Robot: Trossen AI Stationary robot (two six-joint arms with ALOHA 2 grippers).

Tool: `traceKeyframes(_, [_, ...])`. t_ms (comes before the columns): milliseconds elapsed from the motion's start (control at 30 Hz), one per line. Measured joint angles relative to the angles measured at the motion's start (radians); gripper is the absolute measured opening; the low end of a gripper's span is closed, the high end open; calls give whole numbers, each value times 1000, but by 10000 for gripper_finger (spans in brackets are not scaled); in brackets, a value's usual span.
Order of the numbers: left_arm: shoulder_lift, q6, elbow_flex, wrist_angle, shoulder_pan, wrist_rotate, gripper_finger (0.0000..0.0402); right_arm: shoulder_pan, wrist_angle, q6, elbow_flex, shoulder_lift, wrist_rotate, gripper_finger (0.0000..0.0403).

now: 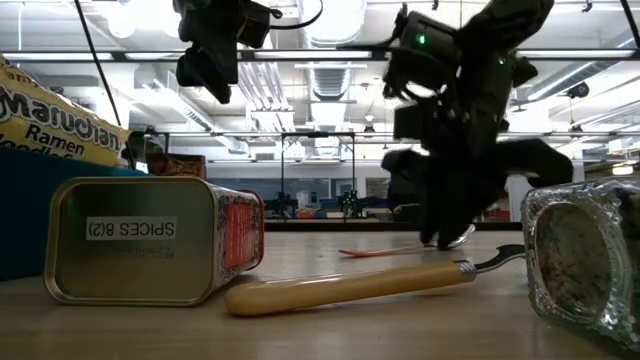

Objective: Pick & Place Food Item
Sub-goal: Put the white spoon into the green bin

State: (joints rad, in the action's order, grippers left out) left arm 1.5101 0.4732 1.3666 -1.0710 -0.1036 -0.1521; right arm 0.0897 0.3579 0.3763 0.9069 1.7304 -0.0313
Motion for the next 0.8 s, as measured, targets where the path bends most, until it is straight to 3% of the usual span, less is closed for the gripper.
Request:
traceKeyframes(400, [-3, 0, 0, -4, 0, -5, 190, 6, 1, -20, 35, 79, -2, 67])
traceKeyframes(567, [-3, 0, 0, -4, 0, -5, 190, 7, 7, -71, 34, 80, 17, 17])
traceKeyframes(800, [-3, 0, 0, -4, 0, -8, 190, 11, 12, -171, 33, 59, 28, 10])
